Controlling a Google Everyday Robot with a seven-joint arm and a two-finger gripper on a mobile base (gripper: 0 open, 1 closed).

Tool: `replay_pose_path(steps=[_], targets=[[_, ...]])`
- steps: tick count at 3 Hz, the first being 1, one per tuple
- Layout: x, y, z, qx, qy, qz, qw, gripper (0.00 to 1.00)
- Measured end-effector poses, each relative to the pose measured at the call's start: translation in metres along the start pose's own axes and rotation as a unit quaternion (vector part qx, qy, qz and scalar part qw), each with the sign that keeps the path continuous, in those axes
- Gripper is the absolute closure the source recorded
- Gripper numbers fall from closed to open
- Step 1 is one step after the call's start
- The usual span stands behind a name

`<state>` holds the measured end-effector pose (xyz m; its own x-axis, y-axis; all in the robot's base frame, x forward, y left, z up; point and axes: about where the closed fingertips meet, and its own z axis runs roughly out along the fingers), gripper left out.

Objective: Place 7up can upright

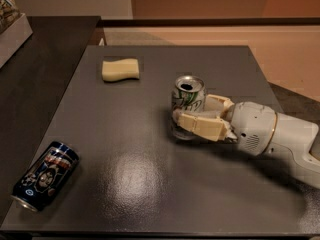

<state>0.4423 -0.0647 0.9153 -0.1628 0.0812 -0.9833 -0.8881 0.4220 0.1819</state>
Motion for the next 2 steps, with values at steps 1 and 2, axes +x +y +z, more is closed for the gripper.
replay_pose_path(steps=[1,2], targets=[[0.0062,-0.0033,0.0015,0.017,-0.019,-0.003,0.9997,1.0],[0.0117,-0.0056,0.0024,0.026,-0.024,-0.011,0.9993,0.82]])
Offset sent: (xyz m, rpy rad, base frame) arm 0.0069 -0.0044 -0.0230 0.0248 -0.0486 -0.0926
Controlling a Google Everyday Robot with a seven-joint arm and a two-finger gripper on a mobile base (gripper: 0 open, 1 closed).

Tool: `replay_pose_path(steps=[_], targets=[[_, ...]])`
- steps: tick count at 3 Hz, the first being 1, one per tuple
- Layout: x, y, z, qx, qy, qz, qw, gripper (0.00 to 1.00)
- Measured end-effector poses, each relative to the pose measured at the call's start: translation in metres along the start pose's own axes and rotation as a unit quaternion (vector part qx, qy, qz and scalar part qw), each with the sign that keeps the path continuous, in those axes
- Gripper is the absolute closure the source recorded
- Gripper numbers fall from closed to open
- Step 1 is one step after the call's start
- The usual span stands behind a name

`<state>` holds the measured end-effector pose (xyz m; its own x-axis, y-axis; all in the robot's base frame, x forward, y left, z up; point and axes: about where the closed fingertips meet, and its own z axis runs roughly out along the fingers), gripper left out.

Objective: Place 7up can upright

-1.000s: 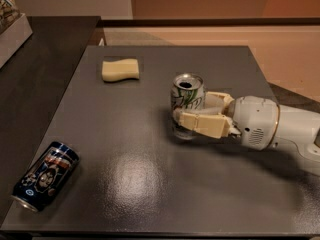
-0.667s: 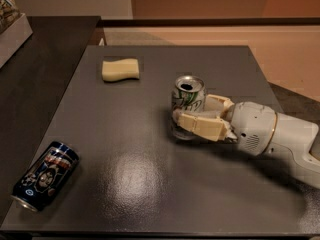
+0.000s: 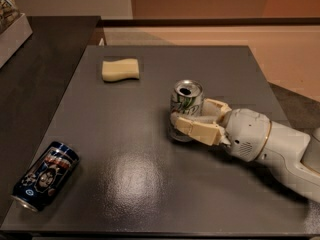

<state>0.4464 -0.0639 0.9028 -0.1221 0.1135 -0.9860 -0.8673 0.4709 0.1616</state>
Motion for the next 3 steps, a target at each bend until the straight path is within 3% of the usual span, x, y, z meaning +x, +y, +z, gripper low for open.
replay_pose_path(steps=[3], targets=[[0.017,-0.001,-0.002,0.012,0.036,-0.038,0.9986,0.13]])
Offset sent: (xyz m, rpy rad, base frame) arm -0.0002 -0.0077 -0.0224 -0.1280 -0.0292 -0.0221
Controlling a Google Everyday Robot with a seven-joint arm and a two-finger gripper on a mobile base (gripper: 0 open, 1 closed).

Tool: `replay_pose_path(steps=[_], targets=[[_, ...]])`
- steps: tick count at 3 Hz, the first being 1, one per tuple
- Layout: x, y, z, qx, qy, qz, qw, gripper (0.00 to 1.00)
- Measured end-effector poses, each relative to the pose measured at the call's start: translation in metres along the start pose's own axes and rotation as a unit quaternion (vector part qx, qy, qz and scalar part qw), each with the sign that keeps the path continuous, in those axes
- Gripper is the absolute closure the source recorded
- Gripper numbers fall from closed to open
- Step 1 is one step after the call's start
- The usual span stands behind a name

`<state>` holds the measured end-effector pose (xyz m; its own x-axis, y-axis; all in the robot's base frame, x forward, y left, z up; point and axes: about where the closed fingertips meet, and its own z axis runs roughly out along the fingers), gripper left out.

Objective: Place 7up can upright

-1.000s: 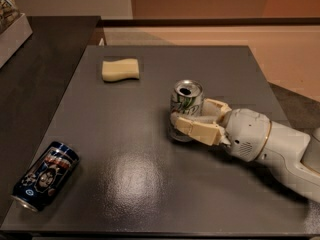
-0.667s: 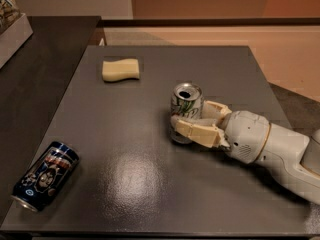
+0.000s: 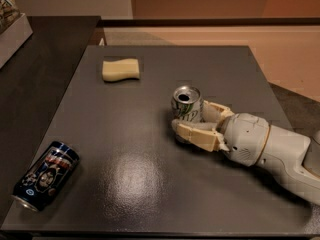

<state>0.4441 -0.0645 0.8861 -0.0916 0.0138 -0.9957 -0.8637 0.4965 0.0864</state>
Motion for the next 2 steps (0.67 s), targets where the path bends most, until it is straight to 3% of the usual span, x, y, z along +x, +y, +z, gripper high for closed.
replay_pose_path(steps=[1,2], targets=[[-0.0013,0.0016,0.0017,-0.002,0.0,-0.001,1.0,0.0],[-0.0014,0.0016,0.0017,-0.002,0.0,-0.002,1.0,0.0]])
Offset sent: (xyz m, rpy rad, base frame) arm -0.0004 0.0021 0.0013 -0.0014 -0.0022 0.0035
